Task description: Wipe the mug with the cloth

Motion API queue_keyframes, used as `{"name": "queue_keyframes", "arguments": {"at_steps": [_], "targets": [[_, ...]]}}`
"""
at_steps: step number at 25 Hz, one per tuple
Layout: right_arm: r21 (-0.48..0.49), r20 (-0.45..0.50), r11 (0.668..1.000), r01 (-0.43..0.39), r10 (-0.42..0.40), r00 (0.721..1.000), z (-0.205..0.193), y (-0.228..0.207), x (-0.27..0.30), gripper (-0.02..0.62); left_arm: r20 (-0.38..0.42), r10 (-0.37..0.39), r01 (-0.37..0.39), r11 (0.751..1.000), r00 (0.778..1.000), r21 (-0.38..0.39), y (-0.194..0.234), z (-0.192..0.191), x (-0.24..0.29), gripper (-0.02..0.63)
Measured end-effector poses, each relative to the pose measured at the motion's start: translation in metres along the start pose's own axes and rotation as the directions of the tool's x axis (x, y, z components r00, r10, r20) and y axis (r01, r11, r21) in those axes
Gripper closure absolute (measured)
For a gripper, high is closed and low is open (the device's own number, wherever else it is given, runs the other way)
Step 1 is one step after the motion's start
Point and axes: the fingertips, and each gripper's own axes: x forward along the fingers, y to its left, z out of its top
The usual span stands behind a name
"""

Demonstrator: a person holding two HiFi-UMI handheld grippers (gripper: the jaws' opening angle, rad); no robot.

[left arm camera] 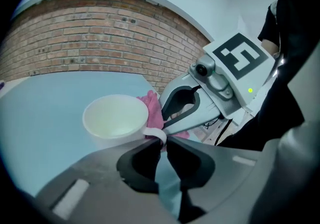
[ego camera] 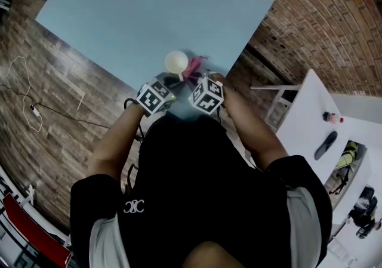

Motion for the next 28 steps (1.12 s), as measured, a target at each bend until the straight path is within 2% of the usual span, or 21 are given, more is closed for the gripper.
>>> {"name": "queue_keyframes", "arguments": {"at_steps": [5,9,11,14,17,22,24,26,28], "targets": [[0.046,0.052,0.999,0.005,-0.008,0.999,0.009,-0.008,-0.01,0.558,0.056,0.013,-0.012,1.0,0.998,-0.017,-0.006,0.005,0.002,0.5],[-0.021,0.087,1.0,-0.019,0.021,0.996,0.021,-0.003,-0.028,0.558,0.069,0.01,-0.011,1.0,0.998,0.013,-0.009,0.001,0.01,0.466],[-0.061,0.073,0.998,-0.035,0.04,0.997,0.022,0.003,-0.031,0.558,0.072,0.005,-0.006,1.0,0.997,0.019,-0.012,0.001,0.012,0.446],[-0.067,0.051,0.997,-0.04,0.044,0.998,0.019,0.007,-0.029,0.558,0.07,-0.01,0.009,1.0,0.998,0.024,-0.015,0.003,0.013,0.425],[-0.077,0.04,0.997,-0.02,0.023,0.999,0.017,0.008,-0.029,0.558,0.061,-0.034,0.032,0.999,0.998,0.039,-0.021,0.003,0.014,0.383],[-0.068,0.024,0.996,0.065,-0.064,0.998,0.023,-0.001,-0.027,0.558,0.06,-0.056,0.054,0.998,0.997,0.044,-0.027,0.006,0.014,0.305],[-0.099,0.007,0.992,0.077,-0.076,0.997,0.024,0.001,-0.026,0.558,0.062,-0.067,0.065,0.997,0.996,0.04,-0.028,0.006,0.012,0.293],[-0.147,-0.002,0.988,0.057,-0.058,0.998,0.023,0.006,-0.027,0.558,0.082,-0.083,0.082,0.996,0.993,0.021,-0.029,0.005,0.012,0.285],[-0.157,0.004,0.988,0.001,0.0,1.0,0.022,0.014,-0.03,0.558,0.116,-0.098,0.101,0.995,0.988,-0.019,-0.03,0.006,0.01,0.285]]}}
